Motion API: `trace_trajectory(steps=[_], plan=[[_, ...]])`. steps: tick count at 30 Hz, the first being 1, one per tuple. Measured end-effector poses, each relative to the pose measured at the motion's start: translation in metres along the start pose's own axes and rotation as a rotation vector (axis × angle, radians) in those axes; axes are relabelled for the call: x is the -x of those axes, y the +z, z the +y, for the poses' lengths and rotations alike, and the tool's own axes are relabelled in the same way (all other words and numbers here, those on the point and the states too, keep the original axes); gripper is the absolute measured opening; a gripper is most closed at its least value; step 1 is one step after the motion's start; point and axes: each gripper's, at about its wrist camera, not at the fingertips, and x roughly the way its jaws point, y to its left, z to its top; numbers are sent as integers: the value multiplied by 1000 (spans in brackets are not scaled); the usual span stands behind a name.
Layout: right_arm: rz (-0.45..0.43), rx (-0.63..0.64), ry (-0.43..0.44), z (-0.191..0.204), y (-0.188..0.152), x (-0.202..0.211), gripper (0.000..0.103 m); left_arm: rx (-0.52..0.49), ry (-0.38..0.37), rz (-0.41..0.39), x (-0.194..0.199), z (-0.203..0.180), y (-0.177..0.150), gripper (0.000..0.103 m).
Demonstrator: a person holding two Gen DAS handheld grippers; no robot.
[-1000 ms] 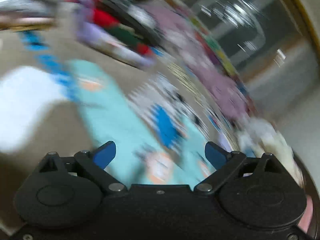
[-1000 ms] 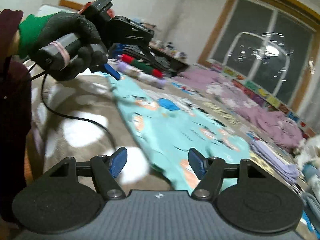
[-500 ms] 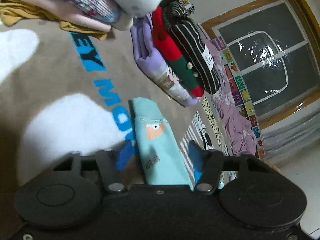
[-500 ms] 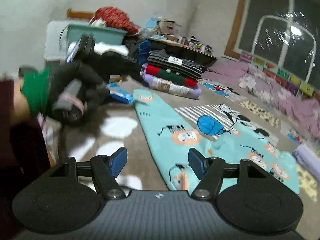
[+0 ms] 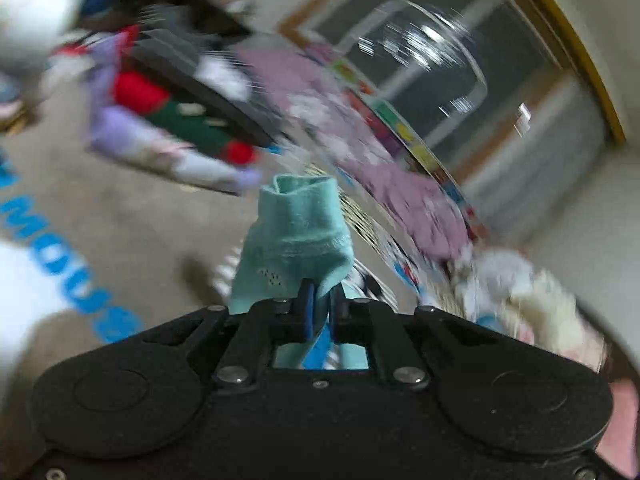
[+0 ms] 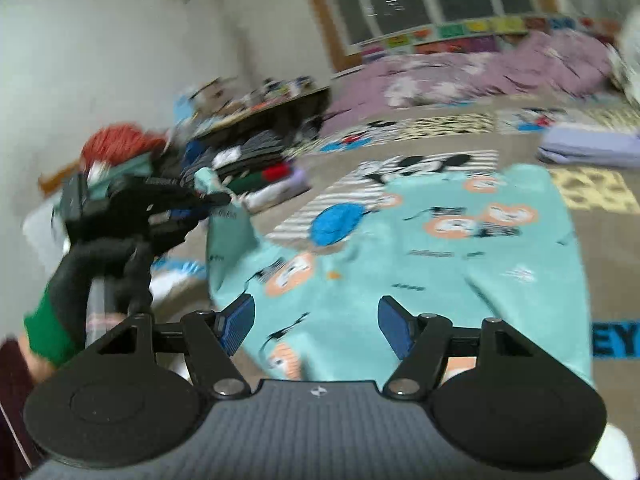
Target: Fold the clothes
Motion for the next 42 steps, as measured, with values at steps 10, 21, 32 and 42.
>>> trace_trajectory(steps=[10, 21, 32, 42], plan=[[-127, -330, -10, -78, 6, 40, 69, -388, -55, 189, -48, -100, -79, 5], [-52, -398, 32, -89, 12, 15, 73, -405, -151, 250, -38, -92, -79, 54], [52, -404, -93, -57, 21, -47, 73, -212, -30, 87, 31, -27, -15, 103], [21, -562, -234, -70, 14, -79, 52, -371, 64, 162, 23, -27, -21, 85]])
